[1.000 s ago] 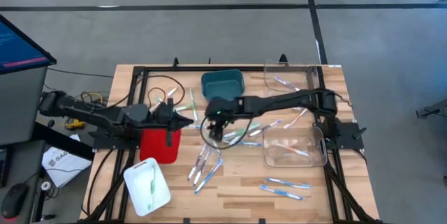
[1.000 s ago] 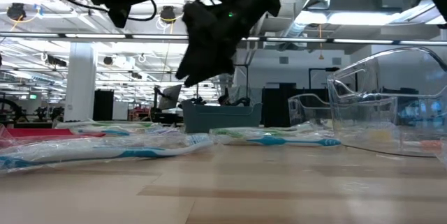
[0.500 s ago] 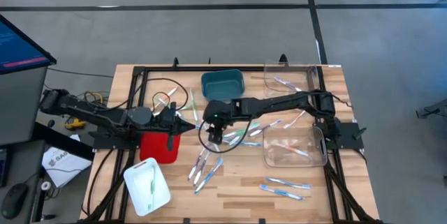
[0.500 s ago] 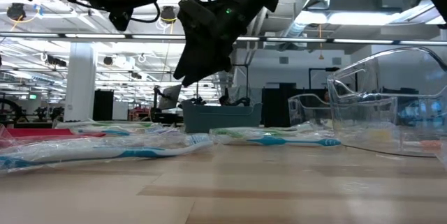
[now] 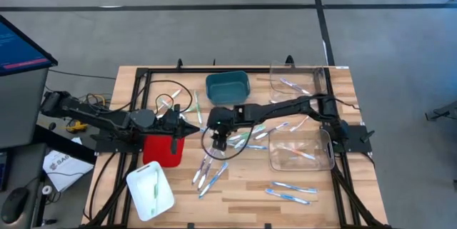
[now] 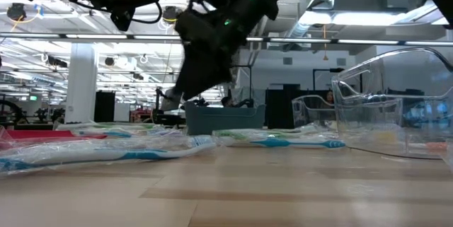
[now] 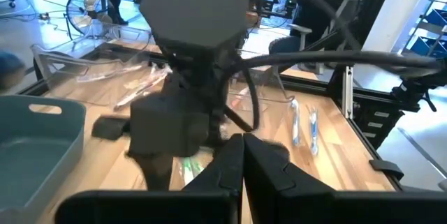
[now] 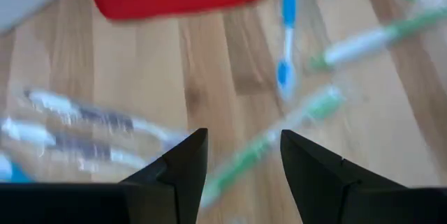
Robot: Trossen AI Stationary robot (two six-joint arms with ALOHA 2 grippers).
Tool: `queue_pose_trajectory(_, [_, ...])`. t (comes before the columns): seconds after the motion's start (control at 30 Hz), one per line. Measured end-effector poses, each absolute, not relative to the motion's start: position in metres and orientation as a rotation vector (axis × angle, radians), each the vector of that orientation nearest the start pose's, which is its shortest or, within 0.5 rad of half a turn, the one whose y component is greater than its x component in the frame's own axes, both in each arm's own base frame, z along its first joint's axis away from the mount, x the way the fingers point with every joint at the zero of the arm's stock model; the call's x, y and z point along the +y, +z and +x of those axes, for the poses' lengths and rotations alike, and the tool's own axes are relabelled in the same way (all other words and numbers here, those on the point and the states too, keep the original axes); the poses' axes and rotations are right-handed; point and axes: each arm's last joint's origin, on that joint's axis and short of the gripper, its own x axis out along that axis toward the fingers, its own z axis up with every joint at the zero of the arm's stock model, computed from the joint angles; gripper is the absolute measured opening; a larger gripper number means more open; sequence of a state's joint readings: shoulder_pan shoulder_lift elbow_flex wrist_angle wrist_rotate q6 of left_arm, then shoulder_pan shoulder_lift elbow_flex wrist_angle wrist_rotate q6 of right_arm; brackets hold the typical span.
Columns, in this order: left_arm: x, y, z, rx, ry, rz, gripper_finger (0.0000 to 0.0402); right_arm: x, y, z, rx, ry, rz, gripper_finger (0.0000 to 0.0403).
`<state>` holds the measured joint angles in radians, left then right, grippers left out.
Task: Pick & Place Toothbrushes
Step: Put the purple toothbrush into the top transparent bin
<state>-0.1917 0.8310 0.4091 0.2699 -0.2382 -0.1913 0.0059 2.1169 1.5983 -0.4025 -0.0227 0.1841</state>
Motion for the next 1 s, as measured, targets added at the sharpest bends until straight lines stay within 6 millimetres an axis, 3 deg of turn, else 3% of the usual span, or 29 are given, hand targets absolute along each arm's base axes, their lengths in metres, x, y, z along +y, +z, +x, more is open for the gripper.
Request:
queue_pose_trajectory(0.4, [-0.029,0.238,0.183,0.145,0.061,-0.158,0.0001,0.008,0.159,0.459,0.994,-0.092,0.225,0.0175])
queue_pose_trajectory(1.0, [-0.029,0.238,0.183,0.147,0.06,-0.158,0.0001,0.012,0.16,0.46,0.975,-0.127,0.203,0.0175])
